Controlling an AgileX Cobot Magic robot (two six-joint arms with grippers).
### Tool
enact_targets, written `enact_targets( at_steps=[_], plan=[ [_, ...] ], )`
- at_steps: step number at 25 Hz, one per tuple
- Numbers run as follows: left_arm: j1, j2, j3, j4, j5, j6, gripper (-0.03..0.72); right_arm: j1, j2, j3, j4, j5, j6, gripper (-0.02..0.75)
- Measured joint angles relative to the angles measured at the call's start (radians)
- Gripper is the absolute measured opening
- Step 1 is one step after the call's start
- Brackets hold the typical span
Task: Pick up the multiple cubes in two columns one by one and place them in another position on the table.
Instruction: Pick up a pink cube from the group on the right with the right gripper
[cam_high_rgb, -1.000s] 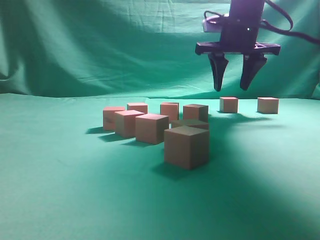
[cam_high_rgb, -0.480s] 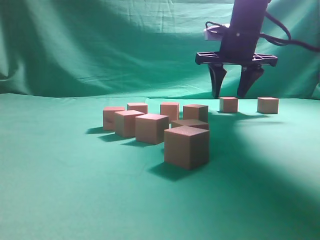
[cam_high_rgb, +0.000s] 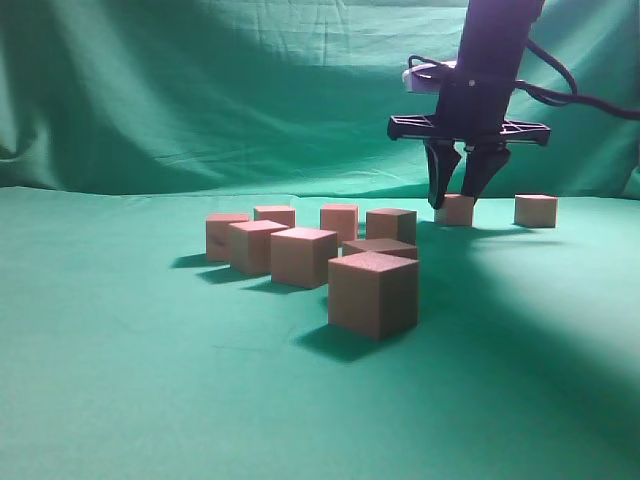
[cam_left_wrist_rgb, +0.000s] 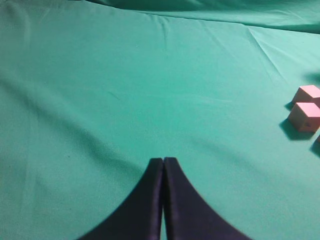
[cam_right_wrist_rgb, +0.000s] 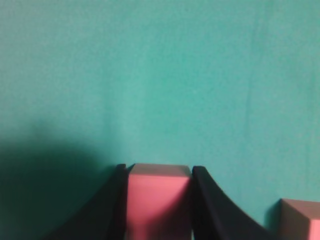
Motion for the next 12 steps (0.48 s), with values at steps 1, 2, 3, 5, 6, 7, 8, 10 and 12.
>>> enact_targets(
  at_steps=[1,2,3,5,6,7,8,10,12],
  plan=[
    [0.0,0.0,0.0,0.0,0.0,0.0,0.0,0.0,0.002,-0.005,0.0,0.011,0.0,0.262],
    [0.0,0.0,0.0,0.0,0.0,0.0,0.0,0.0,0.004,-0.021,0.0,0.031,0.0,0.262],
    [0.0,0.0,0.0,0.0,0.0,0.0,0.0,0.0,0.004,-0.04,0.004,0.052,0.0,0.262],
    [0.0,0.0,0.0,0.0,0.0,0.0,0.0,0.0,-0.003,-0.088,0.021,0.1,0.0,0.262],
    [0.0,0.0,0.0,0.0,0.0,0.0,0.0,0.0,-0.014,-0.114,0.035,0.127,0.0,0.262],
    [0.0,0.0,0.0,0.0,0.0,0.0,0.0,0.0,-0.033,-0.136,0.049,0.15,0.0,0.262],
    [0.0,0.0,0.0,0.0,0.0,0.0,0.0,0.0,-0.054,-0.15,0.065,0.178,0.0,0.262],
    [0.0,0.0,0.0,0.0,0.0,0.0,0.0,0.005,-0.124,-0.168,0.084,0.228,0.0,0.262],
    [0.0,0.0,0.0,0.0,0.0,0.0,0.0,0.016,-0.199,-0.174,0.091,0.265,-0.011,0.262]
  ],
)
